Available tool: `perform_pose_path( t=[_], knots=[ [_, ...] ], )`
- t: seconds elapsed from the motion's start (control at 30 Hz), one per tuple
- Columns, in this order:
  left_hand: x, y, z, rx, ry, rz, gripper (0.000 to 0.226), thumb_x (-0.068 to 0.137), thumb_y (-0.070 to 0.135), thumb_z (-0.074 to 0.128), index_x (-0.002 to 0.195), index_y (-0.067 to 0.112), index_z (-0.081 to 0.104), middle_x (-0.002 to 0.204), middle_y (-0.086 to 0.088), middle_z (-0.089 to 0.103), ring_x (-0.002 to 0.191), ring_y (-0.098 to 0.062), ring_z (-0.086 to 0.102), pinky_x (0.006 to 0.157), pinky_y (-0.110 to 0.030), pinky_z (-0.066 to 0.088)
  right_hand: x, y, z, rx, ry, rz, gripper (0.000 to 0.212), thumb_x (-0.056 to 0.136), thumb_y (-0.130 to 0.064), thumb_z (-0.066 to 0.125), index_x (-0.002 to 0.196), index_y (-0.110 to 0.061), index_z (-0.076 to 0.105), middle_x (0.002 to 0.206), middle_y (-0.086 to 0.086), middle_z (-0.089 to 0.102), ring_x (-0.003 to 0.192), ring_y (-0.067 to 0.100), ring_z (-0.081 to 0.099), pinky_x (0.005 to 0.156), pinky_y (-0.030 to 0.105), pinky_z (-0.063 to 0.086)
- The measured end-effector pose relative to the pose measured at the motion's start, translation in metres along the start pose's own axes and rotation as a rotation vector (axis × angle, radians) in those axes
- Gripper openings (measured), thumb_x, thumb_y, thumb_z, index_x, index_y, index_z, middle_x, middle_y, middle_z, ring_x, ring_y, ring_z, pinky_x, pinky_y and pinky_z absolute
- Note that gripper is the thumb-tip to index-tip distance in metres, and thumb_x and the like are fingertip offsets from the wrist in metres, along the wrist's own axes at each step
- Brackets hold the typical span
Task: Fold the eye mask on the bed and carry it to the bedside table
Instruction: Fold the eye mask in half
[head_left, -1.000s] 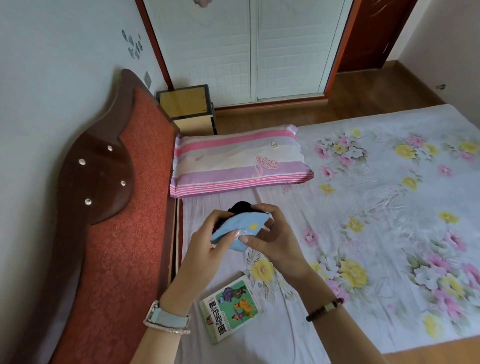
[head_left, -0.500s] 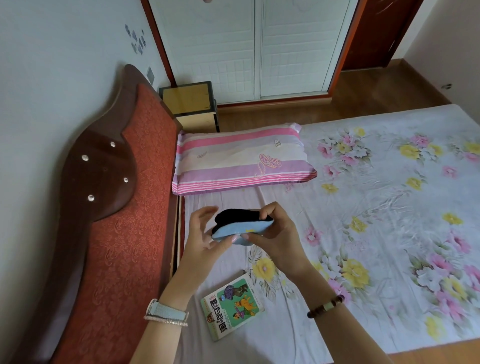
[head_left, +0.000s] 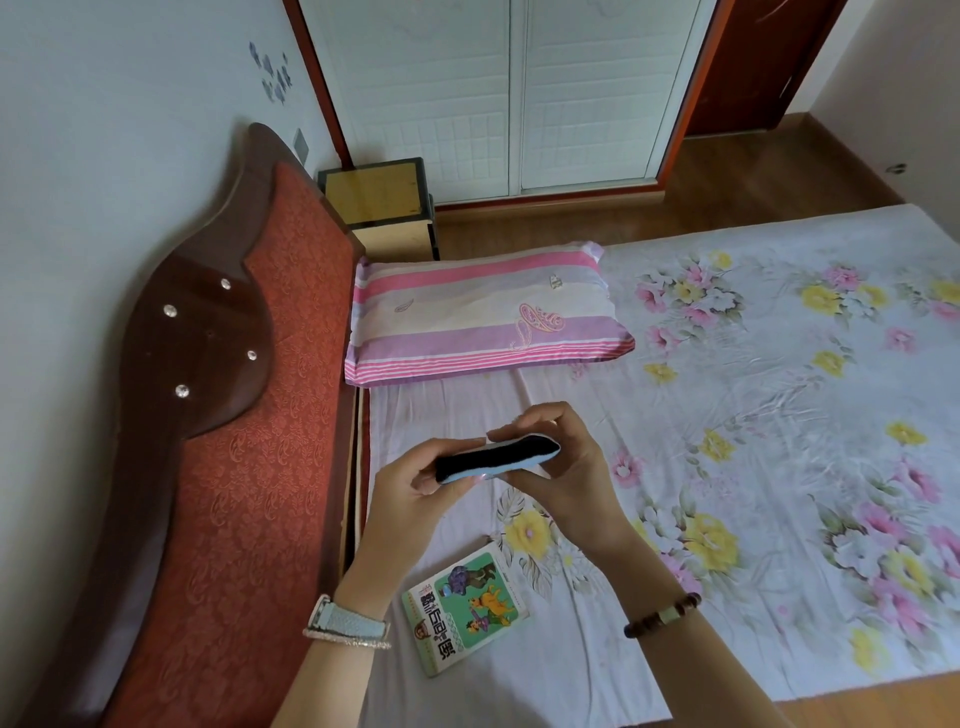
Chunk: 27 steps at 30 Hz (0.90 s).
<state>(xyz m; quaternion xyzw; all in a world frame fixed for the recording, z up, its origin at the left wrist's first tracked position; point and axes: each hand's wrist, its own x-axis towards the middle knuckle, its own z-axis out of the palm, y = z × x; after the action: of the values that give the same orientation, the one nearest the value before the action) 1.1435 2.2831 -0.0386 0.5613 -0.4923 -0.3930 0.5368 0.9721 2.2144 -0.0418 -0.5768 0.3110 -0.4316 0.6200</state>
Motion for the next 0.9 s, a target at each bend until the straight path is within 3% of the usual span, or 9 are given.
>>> perform_pose_path(
  t=[0.1,0.23,0.37,0.5,0.6,0.67,0.77,0.9],
  knots=[
    [-0.004,0.000,-0.001,-0.004,0.034,0.028,0.038,0.080,-0.003,0.073,0.103,0.028,0.076,0.101,0.005,0.078,0.100,-0.015,0.072,0.086,-0.023,0.054,-0.004,0.003,-0.004,0.005,-0.005,0.047,0.057,0.076,0.004,0.080,0.121,-0.020,0.055,0.118,0.009,0.071,0.117,0.026,0.064,0.097,0.039,0.053],
    [-0.010,0.004,0.002,-0.013,0.072,0.073,0.046,0.077,-0.007,0.074,0.100,0.033,0.077,0.101,0.009,0.078,0.098,-0.011,0.072,0.085,-0.019,0.054,-0.009,0.008,-0.011,-0.005,-0.043,0.105,0.059,0.074,0.010,0.079,0.126,-0.004,0.055,0.126,0.016,0.066,0.120,0.025,0.063,0.099,0.040,0.053],
    [-0.014,0.007,0.008,-0.050,0.077,0.057,0.049,0.078,-0.007,0.073,0.097,0.038,0.075,0.097,0.010,0.077,0.093,-0.008,0.072,0.081,-0.016,0.052,-0.017,0.006,-0.011,-0.002,-0.007,0.107,0.045,0.075,0.011,0.076,0.117,0.000,0.064,0.117,0.019,0.070,0.109,0.019,0.069,0.090,0.027,0.055],
    [-0.015,0.008,0.013,-0.110,0.034,0.050,0.038,0.079,-0.001,0.075,0.102,0.029,0.074,0.102,0.004,0.076,0.100,-0.013,0.071,0.083,-0.019,0.053,-0.027,0.003,-0.012,0.002,0.056,0.050,0.031,0.080,0.013,0.070,0.110,0.003,0.068,0.101,0.000,0.077,0.098,0.015,0.072,0.086,0.025,0.055],
    [-0.014,0.010,0.018,-0.110,-0.035,0.047,0.044,0.080,-0.003,0.073,0.102,0.035,0.072,0.103,0.010,0.076,0.100,-0.009,0.070,0.083,-0.018,0.053,-0.037,-0.001,-0.014,0.000,0.111,0.001,0.031,0.082,0.016,0.065,0.109,0.001,0.067,0.091,-0.008,0.077,0.084,0.003,0.071,0.077,0.017,0.053],
    [-0.015,0.012,0.022,-0.106,-0.084,0.037,0.042,0.081,0.003,0.074,0.103,0.039,0.071,0.103,0.013,0.075,0.099,-0.006,0.070,0.082,-0.017,0.052,-0.045,-0.004,-0.016,0.016,0.155,0.007,0.032,0.083,0.016,0.064,0.104,-0.007,0.068,0.090,-0.012,0.077,0.085,0.004,0.071,0.077,0.018,0.053],
    [-0.016,0.012,0.027,-0.098,-0.134,0.005,0.029,0.080,0.023,0.074,0.103,0.040,0.070,0.104,0.009,0.075,0.099,-0.009,0.071,0.082,-0.019,0.053,-0.057,-0.006,-0.022,0.016,0.220,0.027,0.026,0.085,0.011,0.065,0.102,-0.009,0.068,0.088,-0.011,0.077,0.085,0.006,0.071,0.076,0.020,0.054],
    [-0.018,0.013,0.049,-0.114,-0.234,-0.045,0.023,0.083,0.028,0.071,0.104,0.038,0.068,0.103,0.010,0.075,0.097,-0.006,0.070,0.078,-0.017,0.053,-0.083,-0.012,-0.034,-0.007,0.362,0.058,0.018,0.086,-0.013,0.068,0.104,-0.011,0.065,0.087,-0.005,0.076,0.082,0.011,0.070,0.072,0.026,0.056]
  ],
)
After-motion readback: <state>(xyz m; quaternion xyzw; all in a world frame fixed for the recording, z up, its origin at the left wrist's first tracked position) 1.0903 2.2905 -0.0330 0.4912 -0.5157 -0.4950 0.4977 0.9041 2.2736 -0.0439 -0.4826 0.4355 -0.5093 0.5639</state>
